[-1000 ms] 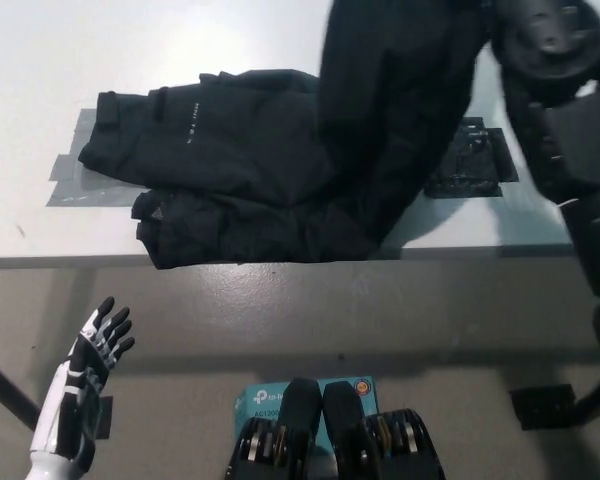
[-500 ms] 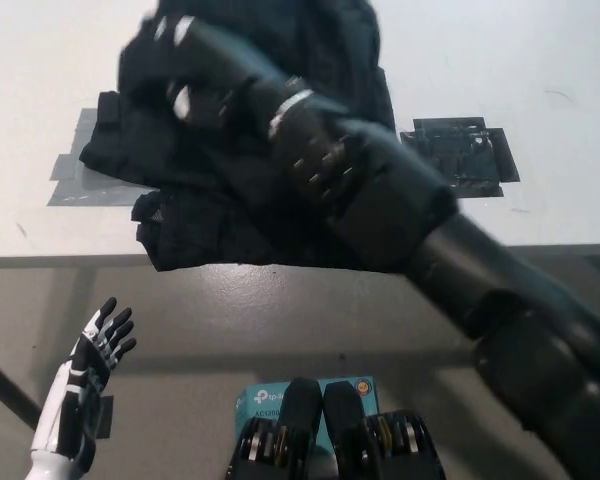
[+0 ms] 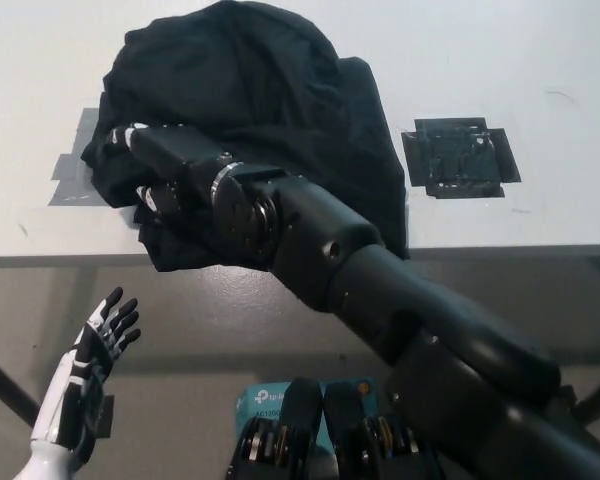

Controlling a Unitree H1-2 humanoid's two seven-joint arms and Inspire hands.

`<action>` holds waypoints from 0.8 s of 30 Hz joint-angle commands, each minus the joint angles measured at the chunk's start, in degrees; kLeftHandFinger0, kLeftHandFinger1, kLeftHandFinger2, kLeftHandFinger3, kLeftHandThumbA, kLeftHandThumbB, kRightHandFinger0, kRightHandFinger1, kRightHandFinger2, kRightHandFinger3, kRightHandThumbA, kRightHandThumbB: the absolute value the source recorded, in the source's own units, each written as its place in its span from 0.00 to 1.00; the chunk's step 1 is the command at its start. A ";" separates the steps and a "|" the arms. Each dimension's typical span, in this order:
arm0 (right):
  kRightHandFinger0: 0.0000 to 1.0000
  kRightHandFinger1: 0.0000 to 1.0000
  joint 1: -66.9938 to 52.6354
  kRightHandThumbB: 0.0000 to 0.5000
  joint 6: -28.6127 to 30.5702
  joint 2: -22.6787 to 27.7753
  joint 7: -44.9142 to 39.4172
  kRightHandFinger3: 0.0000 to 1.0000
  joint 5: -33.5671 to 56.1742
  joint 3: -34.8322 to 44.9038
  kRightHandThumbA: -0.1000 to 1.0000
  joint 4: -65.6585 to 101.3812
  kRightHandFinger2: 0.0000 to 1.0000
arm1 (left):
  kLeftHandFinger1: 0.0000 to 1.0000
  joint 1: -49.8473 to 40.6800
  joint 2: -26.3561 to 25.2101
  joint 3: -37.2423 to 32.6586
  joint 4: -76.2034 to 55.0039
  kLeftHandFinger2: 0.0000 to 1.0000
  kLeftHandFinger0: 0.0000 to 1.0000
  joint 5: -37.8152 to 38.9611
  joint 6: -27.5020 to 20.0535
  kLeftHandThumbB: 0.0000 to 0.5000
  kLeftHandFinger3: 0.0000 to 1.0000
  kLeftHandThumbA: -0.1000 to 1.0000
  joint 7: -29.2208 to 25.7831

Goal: The robot grabs the right edges of the black jacket on the table, and folds it in half

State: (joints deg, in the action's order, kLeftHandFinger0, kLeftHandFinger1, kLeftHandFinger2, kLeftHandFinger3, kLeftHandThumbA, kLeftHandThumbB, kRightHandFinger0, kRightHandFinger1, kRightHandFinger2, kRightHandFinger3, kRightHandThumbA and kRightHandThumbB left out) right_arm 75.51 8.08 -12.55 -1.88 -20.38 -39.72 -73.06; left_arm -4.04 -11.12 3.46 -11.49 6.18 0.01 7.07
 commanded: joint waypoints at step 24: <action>1.00 1.00 15.61 1.00 -29.11 13.79 -25.07 1.00 42.21 50.77 1.00 47.43 1.00 | 1.00 5.40 -1.26 -0.72 0.34 1.00 1.00 -0.64 0.75 0.34 1.00 1.00 1.40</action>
State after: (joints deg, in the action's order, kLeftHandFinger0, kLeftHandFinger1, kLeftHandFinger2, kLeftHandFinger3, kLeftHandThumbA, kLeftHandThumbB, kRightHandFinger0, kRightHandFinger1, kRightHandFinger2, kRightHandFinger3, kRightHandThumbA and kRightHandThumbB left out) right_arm 76.27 -7.27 -5.67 -21.79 -0.82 -3.07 -46.31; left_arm -2.17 -11.57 3.26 -10.88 5.79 1.61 7.54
